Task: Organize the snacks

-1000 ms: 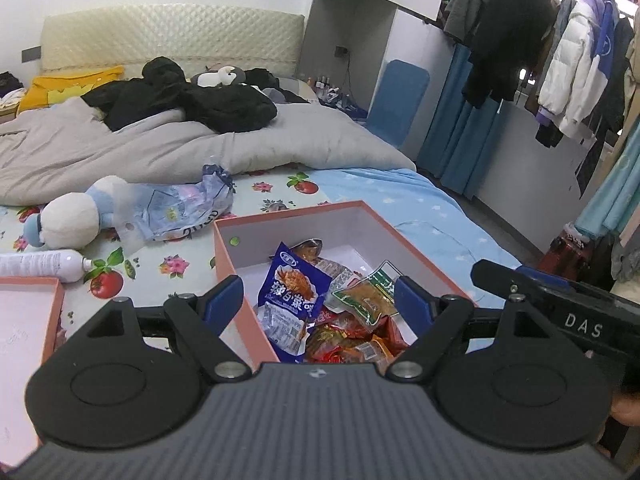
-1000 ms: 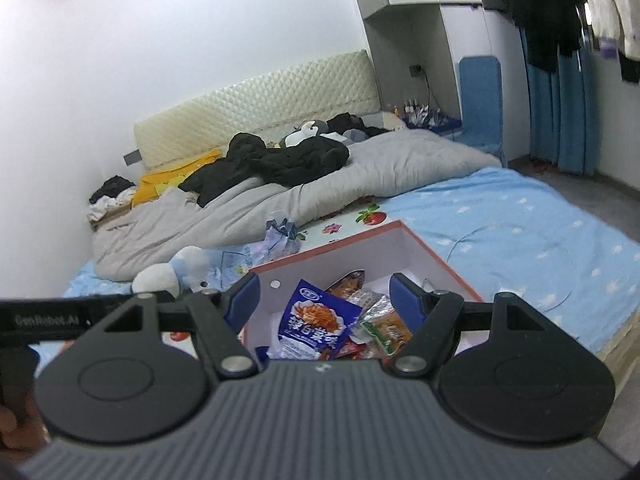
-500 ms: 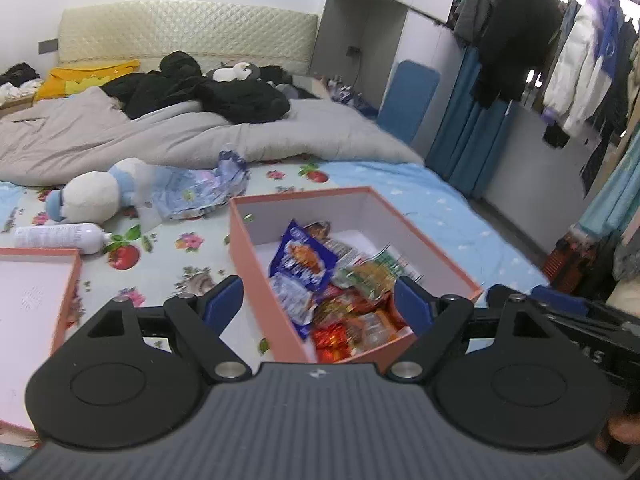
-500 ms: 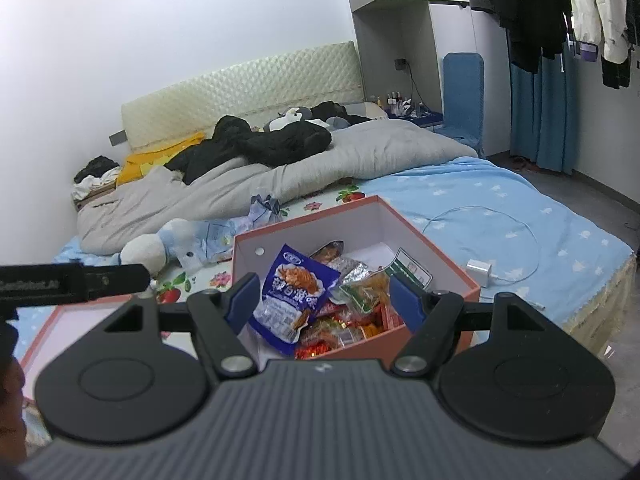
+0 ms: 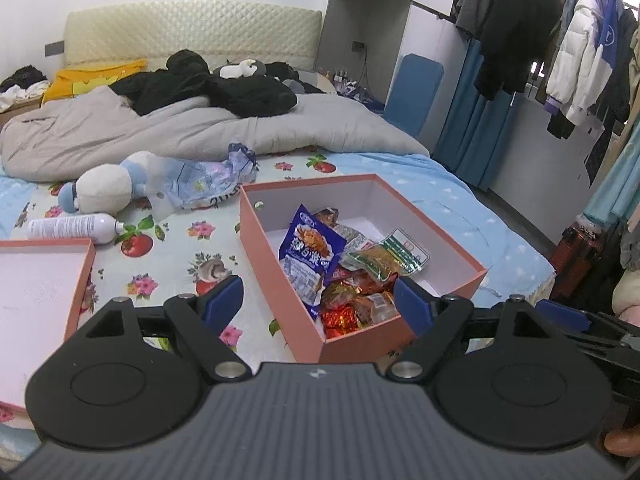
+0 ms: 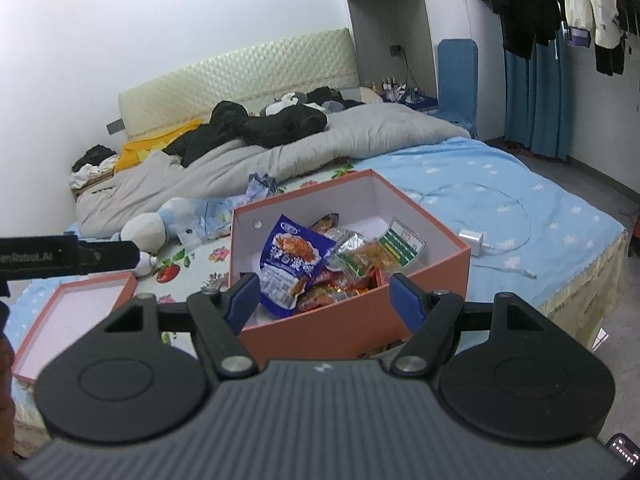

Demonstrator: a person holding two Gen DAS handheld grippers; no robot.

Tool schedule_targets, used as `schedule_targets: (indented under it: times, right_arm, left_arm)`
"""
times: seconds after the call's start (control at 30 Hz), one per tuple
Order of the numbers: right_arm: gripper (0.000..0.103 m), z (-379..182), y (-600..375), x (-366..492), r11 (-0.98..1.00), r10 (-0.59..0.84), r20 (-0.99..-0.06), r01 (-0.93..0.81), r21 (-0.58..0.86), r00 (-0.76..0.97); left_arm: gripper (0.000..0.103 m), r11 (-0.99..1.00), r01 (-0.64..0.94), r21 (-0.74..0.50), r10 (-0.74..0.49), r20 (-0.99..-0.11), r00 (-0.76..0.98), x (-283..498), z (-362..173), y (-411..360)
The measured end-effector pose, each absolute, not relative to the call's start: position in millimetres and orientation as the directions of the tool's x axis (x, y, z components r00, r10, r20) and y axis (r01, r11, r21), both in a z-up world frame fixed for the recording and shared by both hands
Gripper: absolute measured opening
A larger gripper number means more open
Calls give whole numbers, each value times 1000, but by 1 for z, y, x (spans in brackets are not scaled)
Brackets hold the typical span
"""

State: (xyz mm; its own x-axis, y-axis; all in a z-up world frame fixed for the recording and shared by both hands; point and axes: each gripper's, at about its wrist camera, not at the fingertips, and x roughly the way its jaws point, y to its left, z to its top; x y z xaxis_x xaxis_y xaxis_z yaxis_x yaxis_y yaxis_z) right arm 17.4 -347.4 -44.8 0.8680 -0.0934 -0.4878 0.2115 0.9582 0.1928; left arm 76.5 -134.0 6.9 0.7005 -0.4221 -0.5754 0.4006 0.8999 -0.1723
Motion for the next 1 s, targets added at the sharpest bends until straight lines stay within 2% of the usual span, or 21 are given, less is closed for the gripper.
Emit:
schedule_targets:
  times: [0.33,0.43,0.5,0.63,0.73,1.0]
  right_arm:
    - [73,-46,-348,19,958,-86,-491,207,197,867]
    - [73,-47,-348,19,958,-90,-492,211,196,866]
    - [73,-46,-348,20,959,-94,-489,211,190,867]
    - [87,-46,-350,21,956,-101,-483,220,195,869]
    - [102,-47,-351,23,958,-108,-491,222,181,865]
    - [103,-45,-354,20,954,-111,-473,228,198,874]
  left_arm:
    - [86,901,395,-177,-418,-591,690,79,1,-132]
    - [98,897,395,-197,-428,-605,672,83,-1,-132]
    - [99,907,379,-184,-409,-602,686,83,-2,-133]
    - [102,913,374,-164,-391,-617,683,86,-4,-134]
    - [102,910,370,-185,-401,-618,676,87,-5,-133]
    - [102,915,369,-165,-388,-612,689,86,-1,-134]
